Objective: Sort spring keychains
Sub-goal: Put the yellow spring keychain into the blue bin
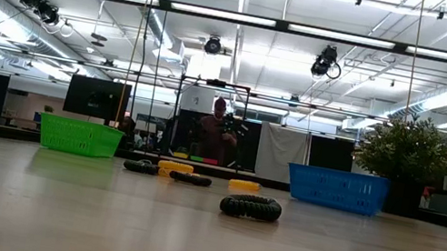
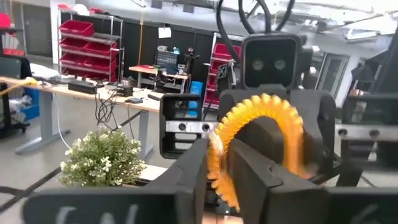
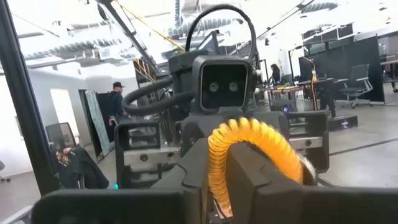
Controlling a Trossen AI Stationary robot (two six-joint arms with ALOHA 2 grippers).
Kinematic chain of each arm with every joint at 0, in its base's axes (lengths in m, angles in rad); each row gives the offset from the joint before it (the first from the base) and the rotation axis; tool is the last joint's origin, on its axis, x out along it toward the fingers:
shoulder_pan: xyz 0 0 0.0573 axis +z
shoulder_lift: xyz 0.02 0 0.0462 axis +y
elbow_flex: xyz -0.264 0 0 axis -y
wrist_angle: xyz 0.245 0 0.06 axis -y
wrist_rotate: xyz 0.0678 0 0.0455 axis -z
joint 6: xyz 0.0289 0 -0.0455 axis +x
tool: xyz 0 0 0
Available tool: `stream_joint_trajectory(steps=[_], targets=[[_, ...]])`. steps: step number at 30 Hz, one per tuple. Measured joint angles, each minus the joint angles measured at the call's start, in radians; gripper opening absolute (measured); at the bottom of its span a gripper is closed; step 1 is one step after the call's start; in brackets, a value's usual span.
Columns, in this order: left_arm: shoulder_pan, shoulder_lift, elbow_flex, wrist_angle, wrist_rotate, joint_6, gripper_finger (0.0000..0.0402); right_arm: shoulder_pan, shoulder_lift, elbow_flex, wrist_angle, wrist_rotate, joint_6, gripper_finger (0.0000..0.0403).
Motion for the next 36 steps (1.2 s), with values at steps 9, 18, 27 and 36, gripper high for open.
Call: stream_joint_trajectory(steps=[9, 18, 27, 36], targets=[[0.0, -0.074, 0.002, -0.146, 0.029, 0.013, 0.0168, 0.001, -0.072, 0.0, -0.058, 0.0, -0.015, 0.0039], [0.0, -0.225, 0.001, -0.366, -0.104, 0.063, 0.0202, 0.047, -0.19, 0.0, -0.266, 0.009, 0.0, 0.0038], [0.0, -0.31, 0.001, -0.466, -0.18, 0.081, 0.02, 0.148, -0.319, 0.0, -0.473, 0.115, 0.025, 0.0038], [0.0, -0.307, 0.001, -0.467, -0.194, 0.08, 0.02, 0.243, -0.45, 0.0, -0.738, 0.267, 0.072, 0.0038]])
